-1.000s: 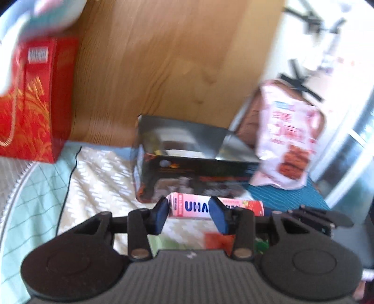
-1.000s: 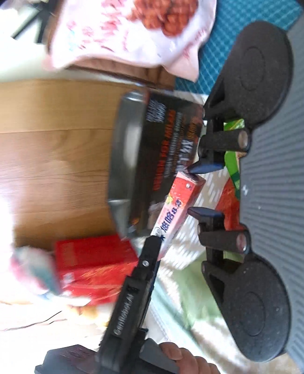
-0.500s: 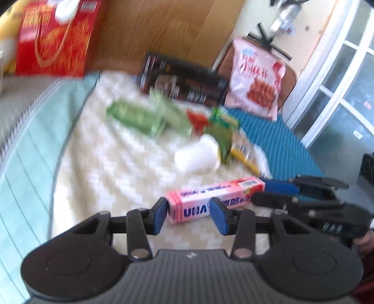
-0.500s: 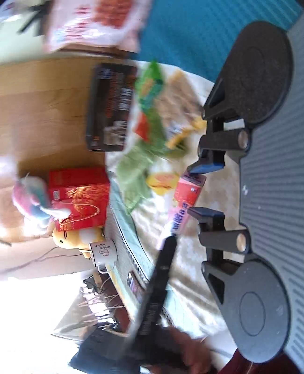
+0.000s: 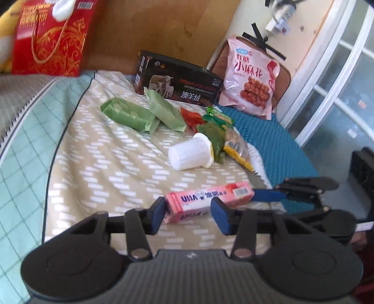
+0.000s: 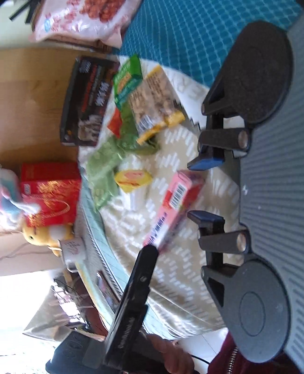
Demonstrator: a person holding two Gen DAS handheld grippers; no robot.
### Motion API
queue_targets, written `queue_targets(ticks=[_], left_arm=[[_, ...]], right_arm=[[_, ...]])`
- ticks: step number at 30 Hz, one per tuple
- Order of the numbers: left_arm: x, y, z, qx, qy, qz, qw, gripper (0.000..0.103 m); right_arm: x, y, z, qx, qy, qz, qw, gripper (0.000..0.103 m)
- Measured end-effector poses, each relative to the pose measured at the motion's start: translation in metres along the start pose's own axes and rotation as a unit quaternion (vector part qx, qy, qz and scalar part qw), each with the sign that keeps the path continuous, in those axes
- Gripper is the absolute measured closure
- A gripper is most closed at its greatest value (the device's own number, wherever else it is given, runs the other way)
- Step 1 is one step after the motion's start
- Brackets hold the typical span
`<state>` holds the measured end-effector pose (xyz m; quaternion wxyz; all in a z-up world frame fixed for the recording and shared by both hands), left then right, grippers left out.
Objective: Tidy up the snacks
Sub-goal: 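Lower the candy box into the black tin box and release it, then reach the left gripper to the green leaf-print packet and grasp it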
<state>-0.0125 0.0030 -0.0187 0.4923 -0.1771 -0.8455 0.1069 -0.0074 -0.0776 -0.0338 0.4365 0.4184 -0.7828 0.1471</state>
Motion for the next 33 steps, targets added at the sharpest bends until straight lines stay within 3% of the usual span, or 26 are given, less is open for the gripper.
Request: queue_targets(ticks=[2, 5, 7, 10, 15, 22, 25, 28, 30, 33], left_arm=[[0.006, -0.001, -0.007, 0.001, 0.001, 0.011, 0.9999, 0.061], [0.029, -0.008, -0.031, -0.015, -0.031, 0.034, 0.9988, 0.061], [0.042, -0.016, -0.053, -0.037, -0.064, 0.027, 0.9969, 0.061], [0.041, -0.021, -0.094, -0.050, -0.093, 0.011, 0.9943, 0.061], [0.007, -0.011, -0.179, -0.036, -0.104, -0.003, 0.9939, 0.061], [-0.057, 0.020, -0.268, 0.005, -0.087, -0.008, 0.9962, 0.059], [-0.073, 0.029, -0.283, 0.019, -0.089, -0.028, 0.9955, 0.061], [-0.089, 0.037, -0.287, 0.031, -0.080, -0.046, 0.9953, 0.054], [-0.090, 0.038, -0.285, 0.032, -0.081, -0.052, 0.9949, 0.050], [-0.073, 0.040, -0.270, 0.028, -0.102, -0.045, 0.9934, 0.049]], right_arm=[[0.001, 0.005, -0.006, -0.001, 0.005, 0.019, 1.000, 0.071], [0.017, -0.006, -0.022, -0.016, -0.015, 0.018, 1.000, 0.072], [0.031, -0.016, -0.038, -0.018, -0.041, 0.019, 0.999, 0.072], [0.041, -0.034, -0.066, -0.016, -0.084, 0.054, 0.995, 0.072], [0.030, -0.093, -0.120, -0.031, -0.132, 0.109, 0.985, 0.072], [0.000, -0.168, -0.177, -0.072, -0.149, 0.143, 0.976, 0.072], [-0.021, -0.185, -0.189, -0.091, -0.133, 0.136, 0.977, 0.071], [-0.045, -0.196, -0.191, -0.102, -0.101, 0.127, 0.981, 0.067], [-0.045, -0.197, -0.190, -0.109, -0.110, 0.129, 0.979, 0.050], [-0.030, -0.194, -0.178, -0.124, -0.127, 0.116, 0.977, 0.049]])
Point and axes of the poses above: each gripper's, at about its wrist camera, not at the fingertips, and x roughly against the way its jaws point, y to its left, z to its underside, the point moved 7 cm from there along -x, roughly the way its jaws point, and after that the axes turned 15 degrees about y, right-handed, at the moved point
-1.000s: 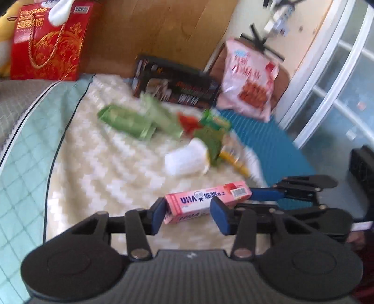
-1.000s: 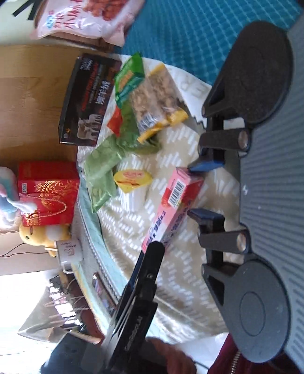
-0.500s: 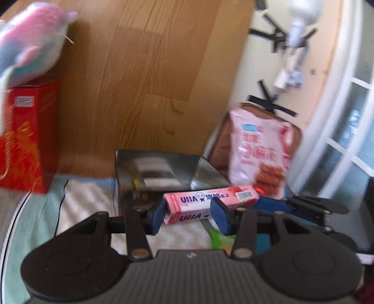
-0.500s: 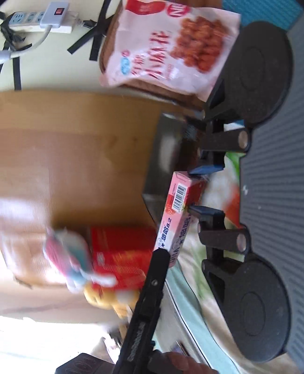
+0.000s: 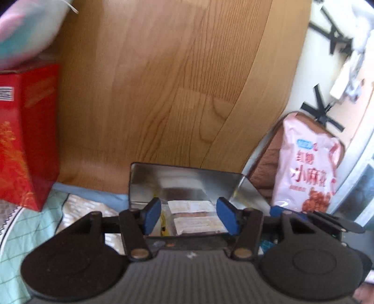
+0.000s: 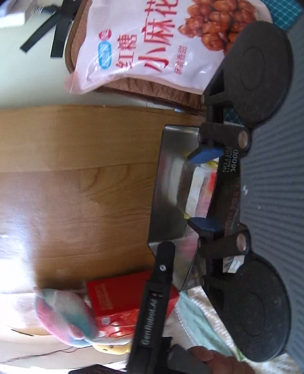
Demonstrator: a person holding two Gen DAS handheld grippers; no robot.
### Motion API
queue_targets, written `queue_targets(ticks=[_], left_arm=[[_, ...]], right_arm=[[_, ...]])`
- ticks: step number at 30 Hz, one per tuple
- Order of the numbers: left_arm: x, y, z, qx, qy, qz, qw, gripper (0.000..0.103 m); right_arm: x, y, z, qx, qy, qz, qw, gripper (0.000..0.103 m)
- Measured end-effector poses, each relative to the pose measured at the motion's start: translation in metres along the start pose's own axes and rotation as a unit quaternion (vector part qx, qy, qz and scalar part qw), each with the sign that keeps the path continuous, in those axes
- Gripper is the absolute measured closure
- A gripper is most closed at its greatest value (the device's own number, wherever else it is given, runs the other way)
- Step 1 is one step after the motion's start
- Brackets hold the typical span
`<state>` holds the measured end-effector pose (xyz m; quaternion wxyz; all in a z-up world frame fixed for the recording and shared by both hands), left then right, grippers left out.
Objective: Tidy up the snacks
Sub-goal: 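Reach the left gripper to the green leaf-print packet and grasp it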
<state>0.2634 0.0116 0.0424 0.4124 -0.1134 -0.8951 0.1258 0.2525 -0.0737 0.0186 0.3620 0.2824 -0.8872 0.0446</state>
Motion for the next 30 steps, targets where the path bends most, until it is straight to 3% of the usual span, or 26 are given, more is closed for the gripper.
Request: queue_targets(ticks=[3, 7, 11, 15, 20, 22, 26, 30], left_arm=[[0.021, 0.012, 0.016, 0.008, -0.005, 0.013, 0.9999, 0.049], [0.035, 0.022, 0.050, 0.017, 0.028, 0.050, 0.9982, 0.049], [0.043, 0.040, 0.083, 0.046, 0.053, 0.048, 0.9964, 0.049], [0.043, 0.052, 0.111, 0.093, 0.073, 0.071, 0.9904, 0.054], [0.045, 0.040, 0.132, 0.077, 0.085, 0.076, 0.9904, 0.078], [0.051, 0.038, 0.141, 0.077, 0.088, 0.083, 0.9896, 0.078], [0.081, 0.045, 0.165, 0.076, 0.075, 0.082, 0.9909, 0.078], [0.110, 0.073, 0.194, 0.109, 0.063, 0.087, 0.9882, 0.079]], right_arm=[[0.021, -0.004, 0.020, -0.011, 0.007, -0.016, 1.000, 0.049], [0.036, -0.016, 0.062, -0.053, 0.049, -0.027, 0.997, 0.049], [0.037, -0.032, 0.102, -0.111, 0.096, -0.040, 0.988, 0.049], [0.031, -0.028, 0.112, -0.153, 0.104, -0.074, 0.980, 0.051], [0.008, 0.040, 0.099, -0.069, 0.126, -0.095, 0.985, 0.052], [0.007, 0.076, 0.098, -0.018, 0.130, -0.111, 0.985, 0.054], [0.026, 0.131, 0.104, 0.114, 0.115, -0.085, 0.983, 0.056], [0.051, 0.148, 0.109, 0.148, 0.106, -0.106, 0.977, 0.055]])
Point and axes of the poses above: each gripper's, at about its wrist camera, not at the fingertips, and x roughly against the way its jaws point, y to its left, z to its underside, the point moved 7 cm from there along -x, roughly the way its jaws point, and after that the axes turned 15 degrees about y, right-handed, at the moved point
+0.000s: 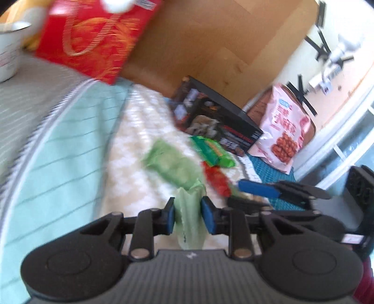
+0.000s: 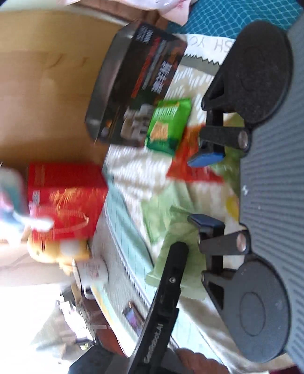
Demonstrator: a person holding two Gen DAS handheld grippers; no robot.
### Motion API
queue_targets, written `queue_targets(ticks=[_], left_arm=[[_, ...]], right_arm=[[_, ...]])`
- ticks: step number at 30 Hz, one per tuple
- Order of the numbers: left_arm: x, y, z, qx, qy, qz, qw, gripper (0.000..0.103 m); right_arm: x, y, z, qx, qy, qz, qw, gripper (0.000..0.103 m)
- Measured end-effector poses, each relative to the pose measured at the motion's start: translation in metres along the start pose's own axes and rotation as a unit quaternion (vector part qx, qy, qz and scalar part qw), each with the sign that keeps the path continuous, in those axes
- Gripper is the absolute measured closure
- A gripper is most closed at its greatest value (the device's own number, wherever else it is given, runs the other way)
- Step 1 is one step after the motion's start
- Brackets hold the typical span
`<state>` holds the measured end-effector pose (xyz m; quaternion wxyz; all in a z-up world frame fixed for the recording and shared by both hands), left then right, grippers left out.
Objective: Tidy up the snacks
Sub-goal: 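Reach the left gripper to the green leaf-print packet and grasp it, then carry the green leaf-print packet into the tin box and release it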
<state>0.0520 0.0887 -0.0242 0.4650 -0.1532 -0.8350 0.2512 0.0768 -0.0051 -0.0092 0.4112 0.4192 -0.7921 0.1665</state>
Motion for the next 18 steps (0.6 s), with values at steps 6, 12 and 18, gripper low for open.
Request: queue_targets(ticks=[6, 12, 18], left_arm=[[0.024, 0.040, 0.019, 0.062, -0.007, 0.007, 0.9981, 0.069], [0.044, 0.040, 0.023, 0.052, -0.024, -0.001, 0.9984, 0.053], [0.055, 0.033, 0.037, 0.025, -0.017, -0.021, 0.9993, 0.059]], right_arm=[[0.000, 0.054, -0.008, 0.062, 0.016, -0.060, 0.996, 0.041], [-0.040, 0.102, -0.005, 0.142, 0.059, -0.046, 0.987, 0.039], [-0.056, 0.099, -0.011, 0.159, 0.059, -0.037, 0.985, 0.020]])
Point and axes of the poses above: each gripper's, at about its wrist camera, not at the fingertips, and x roughly against the way its jaws point, y to its left, z to its underside, the point moved 7 cm from there along -x, roughly the way its jaws point, and after that the axes turned 15 degrees about y, right-handed, at the moved point
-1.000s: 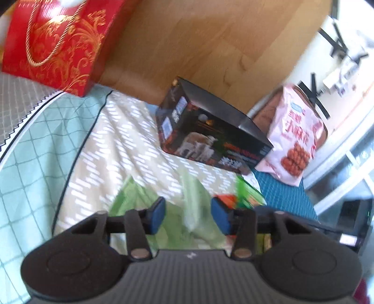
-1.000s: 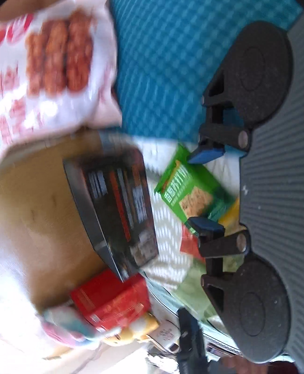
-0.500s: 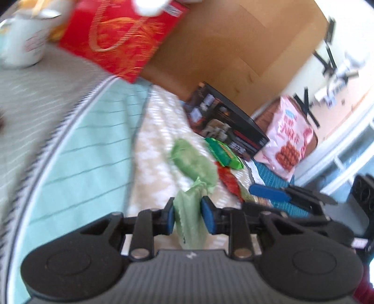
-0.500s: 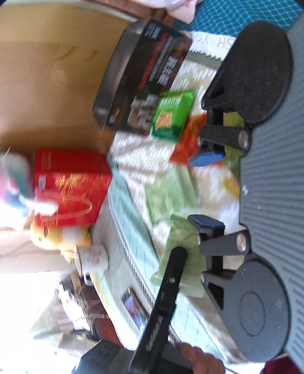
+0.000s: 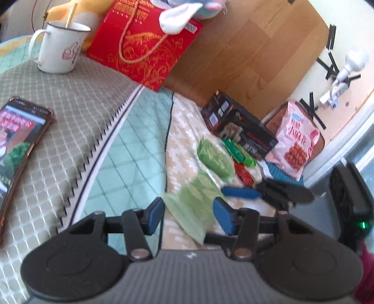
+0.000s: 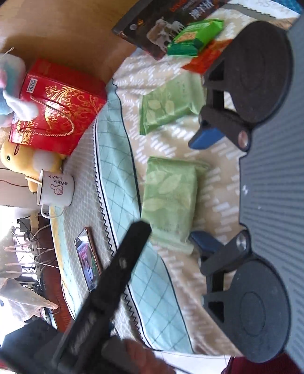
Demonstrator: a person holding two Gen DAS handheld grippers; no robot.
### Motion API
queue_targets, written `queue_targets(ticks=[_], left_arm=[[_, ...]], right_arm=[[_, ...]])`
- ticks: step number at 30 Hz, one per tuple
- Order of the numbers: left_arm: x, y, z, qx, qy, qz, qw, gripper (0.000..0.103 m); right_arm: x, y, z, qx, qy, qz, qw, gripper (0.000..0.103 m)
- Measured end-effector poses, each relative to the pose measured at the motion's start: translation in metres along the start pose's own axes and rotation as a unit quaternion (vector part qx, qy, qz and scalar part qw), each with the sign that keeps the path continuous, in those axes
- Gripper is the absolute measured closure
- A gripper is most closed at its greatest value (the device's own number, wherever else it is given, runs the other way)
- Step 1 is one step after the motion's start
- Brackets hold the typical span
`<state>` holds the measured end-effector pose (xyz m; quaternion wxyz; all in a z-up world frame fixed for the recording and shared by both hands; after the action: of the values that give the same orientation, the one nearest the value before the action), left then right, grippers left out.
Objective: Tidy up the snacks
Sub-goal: 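Carry the green leaf-print packet into the tin box and release it, then reach the left gripper to the green cracker packet and grasp it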
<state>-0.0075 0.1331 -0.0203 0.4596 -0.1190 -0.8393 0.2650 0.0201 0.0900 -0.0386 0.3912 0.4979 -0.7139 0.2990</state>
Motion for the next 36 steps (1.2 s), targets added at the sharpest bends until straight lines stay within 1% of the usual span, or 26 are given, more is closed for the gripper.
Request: queue_targets(ticks=[2, 3, 4, 5, 6, 8, 9, 11, 14, 17, 21, 24, 28, 32, 34, 35, 36], left_arm=[[-0.005, -0.001, 0.004, -0.001, 0.007, 0.003, 1.0000, 0.065], [-0.008, -0.001, 0.003, -0.002, 0.007, -0.001, 1.0000, 0.073], [-0.013, 0.000, 0.003, 0.001, 0.013, 0.002, 0.9999, 0.077], [-0.017, 0.000, 0.002, 0.006, 0.019, 0.008, 0.9998, 0.079], [-0.018, -0.002, 0.000, 0.005, 0.018, 0.004, 0.9998, 0.079], [-0.019, -0.008, -0.005, -0.011, 0.016, -0.004, 0.9998, 0.078], [-0.017, -0.013, -0.008, -0.018, 0.013, -0.001, 0.9997, 0.078], [-0.015, -0.023, -0.017, -0.036, 0.011, 0.013, 0.9992, 0.079], [-0.018, -0.048, -0.034, -0.068, 0.003, 0.026, 0.9973, 0.079], [-0.026, -0.077, -0.061, -0.099, -0.007, 0.031, 0.9946, 0.079], [-0.044, -0.116, -0.107, -0.136, -0.022, 0.035, 0.9899, 0.079], [-0.067, -0.139, -0.145, -0.162, -0.028, 0.034, 0.9858, 0.079], [-0.107, -0.156, -0.188, -0.175, -0.020, 0.025, 0.9841, 0.079], [-0.146, -0.162, -0.212, -0.172, -0.008, 0.004, 0.9850, 0.078], [-0.163, -0.161, -0.219, -0.168, -0.003, -0.006, 0.9858, 0.075], [-0.169, -0.159, -0.222, -0.165, -0.003, -0.012, 0.9862, 0.071], [-0.175, -0.158, -0.226, -0.161, -0.003, -0.020, 0.9868, 0.065]], right_arm=[[0.000, -0.002, -0.001, -0.010, -0.001, -0.010, 1.000, 0.022], [0.000, 0.000, -0.002, -0.015, -0.001, -0.018, 1.000, 0.027], [0.001, 0.002, -0.003, -0.020, -0.003, -0.035, 0.999, 0.034], [0.005, 0.007, -0.003, -0.024, -0.007, -0.045, 0.999, 0.050], [0.007, 0.010, -0.002, -0.020, -0.008, -0.036, 0.999, 0.058], [0.015, 0.015, 0.000, -0.012, -0.008, -0.006, 1.000, 0.067], [0.019, 0.015, 0.003, -0.013, -0.012, -0.001, 1.000, 0.071], [0.032, 0.008, 0.008, -0.029, -0.021, 0.004, 0.999, 0.074], [0.053, -0.011, 0.012, -0.057, -0.048, 0.021, 0.997, 0.074], [0.070, -0.040, 0.012, -0.094, -0.074, 0.044, 0.992, 0.074], [0.087, -0.086, 0.009, -0.133, -0.107, 0.083, 0.982, 0.074], [0.095, -0.124, 0.004, -0.163, -0.126, 0.108, 0.973, 0.074], [0.092, -0.182, -0.001, -0.209, -0.135, 0.123, 0.961, 0.074], [0.077, -0.222, -0.002, -0.253, -0.130, 0.123, 0.951, 0.074], [0.067, -0.236, -0.002, -0.270, -0.125, 0.121, 0.947, 0.073], [0.061, -0.242, -0.003, -0.274, -0.126, 0.122, 0.945, 0.071], [0.057, -0.247, -0.005, -0.276, -0.129, 0.130, 0.944, 0.068]])
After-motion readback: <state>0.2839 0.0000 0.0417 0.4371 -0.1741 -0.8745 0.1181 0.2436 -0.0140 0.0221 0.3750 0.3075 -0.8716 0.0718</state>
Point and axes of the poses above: each gripper's, at about its wrist camera, not at the fingertips, and x roughly against the way its jaws point, y to its left, z to its underside, the point moved 7 cm from there along -x, roughly the way its jaws point, and after that the axes turned 15 degrees about y, right-handed, at the moved point
